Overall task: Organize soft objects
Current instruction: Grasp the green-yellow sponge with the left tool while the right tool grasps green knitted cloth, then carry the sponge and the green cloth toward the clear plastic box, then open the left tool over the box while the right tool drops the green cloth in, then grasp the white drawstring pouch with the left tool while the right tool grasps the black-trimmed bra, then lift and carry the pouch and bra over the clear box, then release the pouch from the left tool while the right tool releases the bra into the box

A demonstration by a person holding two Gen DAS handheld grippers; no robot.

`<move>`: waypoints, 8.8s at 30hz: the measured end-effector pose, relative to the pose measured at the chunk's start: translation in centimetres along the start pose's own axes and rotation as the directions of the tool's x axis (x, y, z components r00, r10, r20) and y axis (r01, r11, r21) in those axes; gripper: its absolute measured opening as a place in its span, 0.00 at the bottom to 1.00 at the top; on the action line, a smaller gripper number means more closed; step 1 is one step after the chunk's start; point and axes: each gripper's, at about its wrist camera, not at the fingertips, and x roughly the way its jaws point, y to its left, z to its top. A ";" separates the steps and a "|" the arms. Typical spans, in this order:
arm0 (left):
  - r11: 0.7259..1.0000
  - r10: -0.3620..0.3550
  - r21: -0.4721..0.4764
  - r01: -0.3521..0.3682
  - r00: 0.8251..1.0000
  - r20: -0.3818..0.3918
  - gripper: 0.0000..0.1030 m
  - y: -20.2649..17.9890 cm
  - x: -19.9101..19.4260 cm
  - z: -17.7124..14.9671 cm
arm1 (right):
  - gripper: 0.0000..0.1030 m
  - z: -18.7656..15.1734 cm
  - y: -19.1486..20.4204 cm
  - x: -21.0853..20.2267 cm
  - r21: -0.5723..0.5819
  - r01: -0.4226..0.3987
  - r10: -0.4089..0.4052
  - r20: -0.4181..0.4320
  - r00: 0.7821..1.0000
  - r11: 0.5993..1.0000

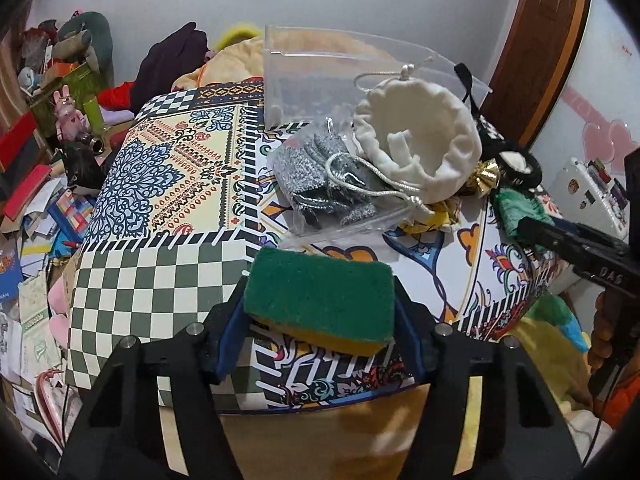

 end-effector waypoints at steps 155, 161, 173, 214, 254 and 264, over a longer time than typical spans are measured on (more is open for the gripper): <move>0.990 -0.110 0.107 0.089 0.970 0.215 0.87 -2.0 -0.9 15.1 | 0.88 10.9 1.1 0.2 -0.175 0.047 -0.011 0.204 0.979 0.984; 0.988 -0.124 0.107 0.108 0.980 0.153 0.88 -2.7 0.5 12.3 | 0.89 8.4 0.0 2.1 -0.151 0.050 -0.031 0.123 0.992 0.987; 0.995 -0.081 0.069 0.077 0.995 0.061 0.87 -3.1 5.6 9.8 | 0.98 4.5 -1.8 6.2 -0.090 0.023 -0.026 -0.031 0.999 0.996; 0.991 -0.124 0.098 0.095 0.924 0.362 0.23 -2.3 -5.3 13.7 | 0.14 8.5 -0.1 -3.0 -0.104 0.057 -0.021 0.317 0.948 0.993; 0.992 -0.027 0.122 0.013 0.992 0.121 0.23 -2.5 8.7 20.6 | 0.15 15.6 4.0 9.5 -0.220 0.055 -0.036 0.091 0.995 0.974; 0.993 -0.034 0.115 0.022 0.994 0.100 0.41 -2.2 8.9 20.4 | 0.30 15.4 3.4 8.4 -0.219 0.041 -0.027 0.065 0.997 0.975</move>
